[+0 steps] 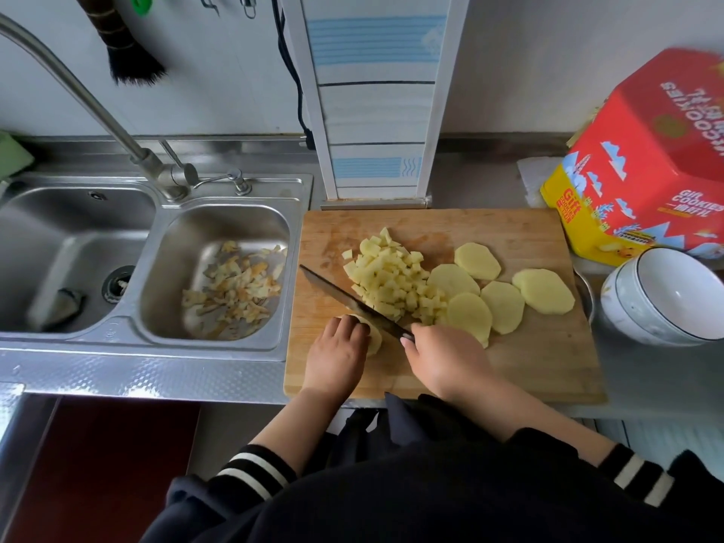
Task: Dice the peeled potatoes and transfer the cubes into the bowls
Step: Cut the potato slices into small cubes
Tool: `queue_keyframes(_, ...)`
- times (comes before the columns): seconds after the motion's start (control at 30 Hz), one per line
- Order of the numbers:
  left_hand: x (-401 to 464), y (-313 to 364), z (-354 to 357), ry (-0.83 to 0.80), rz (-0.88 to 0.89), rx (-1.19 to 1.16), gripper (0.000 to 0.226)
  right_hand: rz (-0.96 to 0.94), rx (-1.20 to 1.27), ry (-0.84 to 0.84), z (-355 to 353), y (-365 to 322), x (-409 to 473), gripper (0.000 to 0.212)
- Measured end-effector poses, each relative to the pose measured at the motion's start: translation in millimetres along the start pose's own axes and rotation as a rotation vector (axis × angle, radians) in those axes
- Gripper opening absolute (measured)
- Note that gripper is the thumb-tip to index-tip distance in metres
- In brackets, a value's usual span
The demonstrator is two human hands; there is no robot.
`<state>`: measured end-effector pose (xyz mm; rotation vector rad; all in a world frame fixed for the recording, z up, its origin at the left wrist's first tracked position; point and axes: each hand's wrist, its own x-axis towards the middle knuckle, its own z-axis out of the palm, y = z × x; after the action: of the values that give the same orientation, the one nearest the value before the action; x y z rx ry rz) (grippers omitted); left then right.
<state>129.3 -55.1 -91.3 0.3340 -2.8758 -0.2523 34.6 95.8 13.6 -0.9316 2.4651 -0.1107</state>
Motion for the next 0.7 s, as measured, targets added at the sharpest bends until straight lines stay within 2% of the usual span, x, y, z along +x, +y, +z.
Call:
queue_keyframes(0.13,-4,-1,7,0.073,-0.040,-0.055,0.022,-0.059,-0.086,0.002,-3,-6,-1,0.028)
queue_keyframes(0.23,-9,-4,11,0.103,-0.039,-0.087,0.009,-0.046,-0.093,-0.002,-4,-8,2,0.026)
queue_keyframes(0.33,-9,-5,15,0.126,-0.038,-0.097,0.021,-0.018,-0.124,-0.023,-6,-11,6,0.020)
queue_keyframes(0.7,-12,-6,19,0.203,-0.059,-0.151,0.025,0.025,-0.158,-0.155,-1,-12,26,0.019)
